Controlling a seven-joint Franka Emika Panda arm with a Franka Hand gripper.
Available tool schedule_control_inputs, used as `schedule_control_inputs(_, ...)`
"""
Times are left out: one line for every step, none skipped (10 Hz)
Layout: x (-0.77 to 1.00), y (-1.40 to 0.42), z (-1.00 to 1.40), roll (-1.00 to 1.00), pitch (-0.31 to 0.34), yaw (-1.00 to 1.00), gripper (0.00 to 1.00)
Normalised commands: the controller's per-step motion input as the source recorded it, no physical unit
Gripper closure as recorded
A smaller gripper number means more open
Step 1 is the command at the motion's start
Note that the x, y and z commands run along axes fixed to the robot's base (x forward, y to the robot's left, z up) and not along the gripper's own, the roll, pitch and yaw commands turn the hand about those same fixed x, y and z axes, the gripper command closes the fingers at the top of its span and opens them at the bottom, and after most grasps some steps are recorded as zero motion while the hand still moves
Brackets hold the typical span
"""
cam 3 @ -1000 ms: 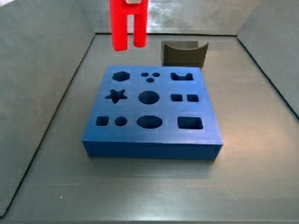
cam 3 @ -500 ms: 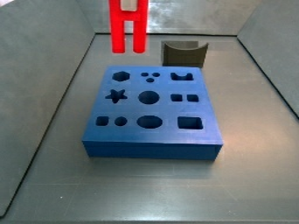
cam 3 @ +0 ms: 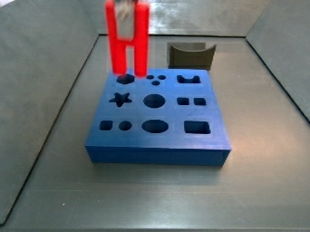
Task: Insert the square-circle object.
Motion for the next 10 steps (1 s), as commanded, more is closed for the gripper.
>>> schedule_control_inputs(-0.29, -0.05, -0.59, 0.00, -0.344, 0.00, 1.00)
schedule_control_inputs(-0.27, 0.00, -0.56, 0.00, -0.360, 0.04, 1.00)
schedule_control_inputs(-0.18, -0.11, -0.69, 0.00, -0.276, 0.12, 1.00)
schedule_control_inputs(0.00, -0.22, -0.76, 0.00, -0.114, 0.25, 1.00)
schedule_control_inputs(0.00, -0.34, -0.50, 0.00, 0.000, 0.41, 1.00)
schedule_control_inputs(0.00, -0.35, -0.39, 0.00, 0.000, 0.40, 1.00)
schedule_control_inputs(0.00, -0.38, -0.37, 0.00, 0.000, 0.40, 1.00)
schedule_control_inputs(-0.01, -0.23, -0.36, 0.00, 0.000, 0.34, 1.00)
schedule_control_inputs(-0.04, -0.14, -0.43, 0.02, 0.000, 0.27, 1.00)
schedule_control_inputs(0.00, -0.17, -0.46, 0.03, 0.000, 0.14, 1.00)
